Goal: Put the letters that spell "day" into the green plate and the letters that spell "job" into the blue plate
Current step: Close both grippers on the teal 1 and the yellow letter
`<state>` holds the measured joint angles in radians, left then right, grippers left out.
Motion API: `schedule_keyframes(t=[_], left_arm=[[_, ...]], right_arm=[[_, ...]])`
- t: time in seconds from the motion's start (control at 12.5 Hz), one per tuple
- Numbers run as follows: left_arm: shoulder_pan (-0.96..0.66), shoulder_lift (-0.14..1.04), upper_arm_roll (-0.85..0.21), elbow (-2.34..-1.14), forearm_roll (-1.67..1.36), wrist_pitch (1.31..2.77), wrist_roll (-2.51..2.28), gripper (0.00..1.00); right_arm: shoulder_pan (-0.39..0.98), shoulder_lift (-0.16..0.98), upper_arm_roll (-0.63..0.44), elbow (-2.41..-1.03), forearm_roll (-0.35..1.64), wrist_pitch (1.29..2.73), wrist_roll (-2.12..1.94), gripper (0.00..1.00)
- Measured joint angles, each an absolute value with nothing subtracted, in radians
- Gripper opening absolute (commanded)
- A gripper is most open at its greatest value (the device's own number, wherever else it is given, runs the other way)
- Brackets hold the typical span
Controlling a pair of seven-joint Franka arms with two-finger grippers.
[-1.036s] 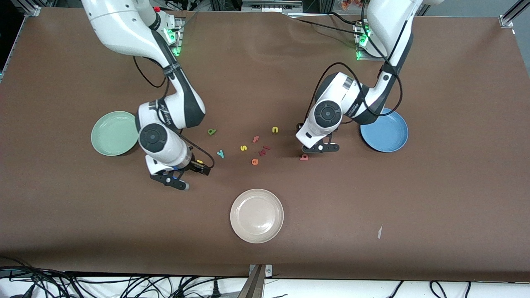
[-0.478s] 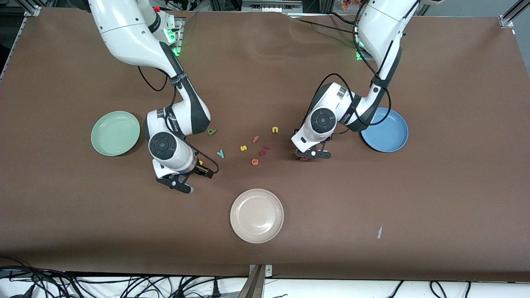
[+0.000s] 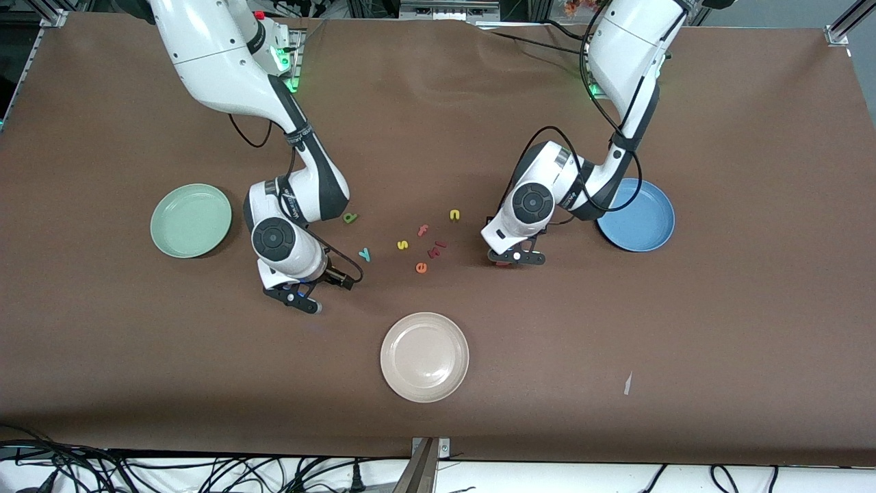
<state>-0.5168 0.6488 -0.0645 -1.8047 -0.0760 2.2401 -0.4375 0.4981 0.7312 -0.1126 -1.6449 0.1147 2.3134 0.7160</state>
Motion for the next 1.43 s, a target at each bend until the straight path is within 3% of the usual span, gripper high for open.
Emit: schedule_keyframes(t=[0.16,0.4,0.56,0.72,0.88,1.12,1.43], left_arm=[[-0.517,0.649,-0.066,-1.800,-0.076,2.247,-0.423,0.35],[-0.517,0.650,-0.064,-1.800,-0.076,2.264,-0.400,0.07],[-0.517,0.649,-0.063,-1.799,-0.076,2.266,-0.398,0.00],[-0.517,0.649,-0.063,-1.798,-0.076,2.264,-0.397,0.00],[-0.516,0.638,-0.058,-1.786,-0.075,2.234,-0.397,0.00],[-0.475,0.562,-0.045,-1.767,-0.008,2.108,-0.370,0.00],[-0.327,0.466,-0.039,-1.769,0.000,1.947,-0.233,0.01]], right_arm=[[0.499,0.711,-0.111,-1.679,0.115,2.323,0.716,0.94],[0.499,0.682,-0.110,-1.722,0.115,2.345,0.716,0.88],[0.499,0.667,-0.108,-1.764,0.115,2.391,0.716,0.86],[0.499,0.660,-0.099,-1.799,0.115,2.433,0.716,0.82],[0.500,0.660,-0.094,-1.809,0.115,2.442,0.716,0.72],[0.499,0.660,-0.094,-1.809,0.115,2.443,0.693,0.64],[0.498,0.658,-0.096,-1.810,0.115,2.446,0.686,0.44]])
